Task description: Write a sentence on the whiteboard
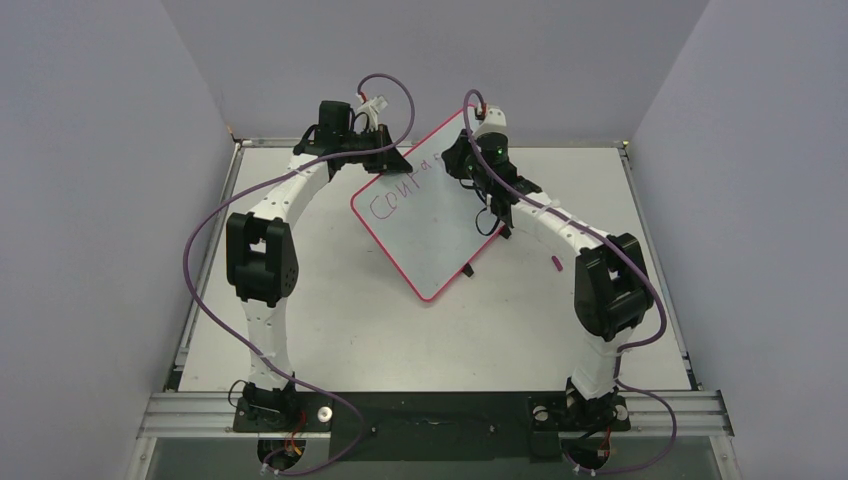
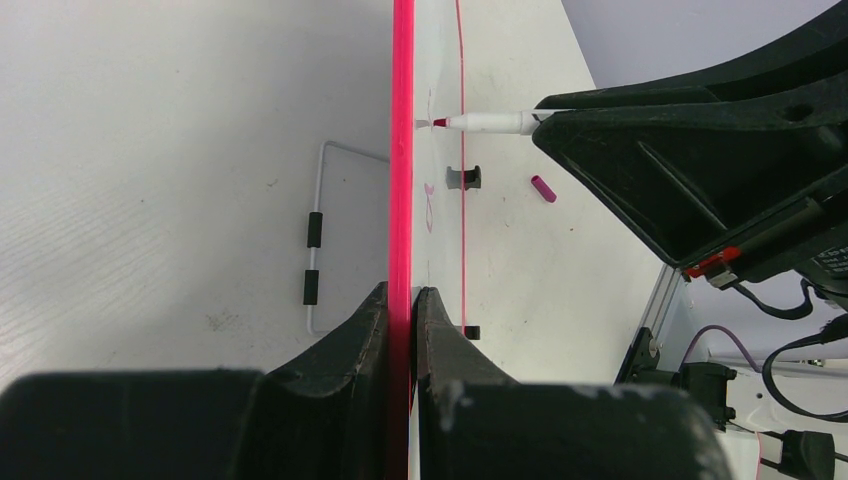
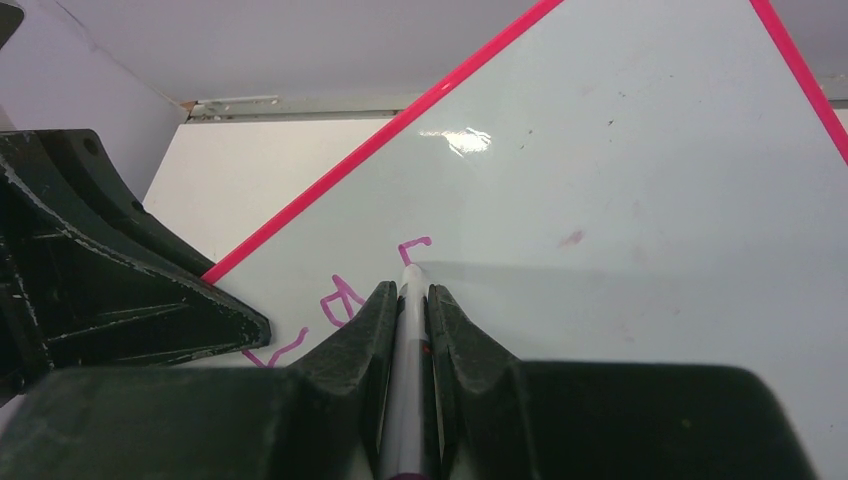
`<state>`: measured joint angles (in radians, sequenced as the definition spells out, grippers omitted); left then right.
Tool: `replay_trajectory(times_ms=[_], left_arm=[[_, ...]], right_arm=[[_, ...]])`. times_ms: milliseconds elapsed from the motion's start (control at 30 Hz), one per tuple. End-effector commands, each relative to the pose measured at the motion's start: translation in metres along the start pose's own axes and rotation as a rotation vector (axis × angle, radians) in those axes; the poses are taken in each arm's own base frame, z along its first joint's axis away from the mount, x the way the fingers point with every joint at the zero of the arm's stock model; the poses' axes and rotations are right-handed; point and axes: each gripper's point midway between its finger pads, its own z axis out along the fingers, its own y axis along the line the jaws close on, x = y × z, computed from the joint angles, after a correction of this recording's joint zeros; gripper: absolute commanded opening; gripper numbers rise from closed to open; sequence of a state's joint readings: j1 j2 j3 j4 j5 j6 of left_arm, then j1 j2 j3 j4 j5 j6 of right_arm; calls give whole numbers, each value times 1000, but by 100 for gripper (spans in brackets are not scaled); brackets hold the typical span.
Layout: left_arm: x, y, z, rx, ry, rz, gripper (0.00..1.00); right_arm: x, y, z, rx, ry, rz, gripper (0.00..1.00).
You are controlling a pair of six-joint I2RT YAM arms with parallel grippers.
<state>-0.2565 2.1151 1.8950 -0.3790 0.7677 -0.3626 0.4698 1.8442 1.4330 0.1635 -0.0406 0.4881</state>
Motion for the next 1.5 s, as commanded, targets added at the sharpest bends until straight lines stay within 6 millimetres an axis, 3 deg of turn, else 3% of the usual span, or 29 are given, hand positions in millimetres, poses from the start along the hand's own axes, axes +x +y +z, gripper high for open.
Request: replay_trajectory(times_ms=[0, 200, 567, 1067, 1367, 1467], left_arm=[[-5, -7, 6, -17, -19, 132, 0], [-5, -7, 6, -17, -19, 131, 0], [-5, -9, 5, -14, -18, 133, 0], [-5, -10, 4, -14, -20, 136, 0], [-5, -11, 2, -15, -22, 139, 0], [-6, -11, 2, -15, -22, 138, 0]], right_arm=[[-30, 5, 3, 0, -58, 11, 0], [-34, 5, 8, 9, -59, 5, 0], [-15, -4, 8, 27, -27, 7, 0], [-12, -6, 14, 44, -11, -15, 0], [8, -10, 4, 49, 20, -13, 0], [23, -12, -4, 52, 45, -11, 0]])
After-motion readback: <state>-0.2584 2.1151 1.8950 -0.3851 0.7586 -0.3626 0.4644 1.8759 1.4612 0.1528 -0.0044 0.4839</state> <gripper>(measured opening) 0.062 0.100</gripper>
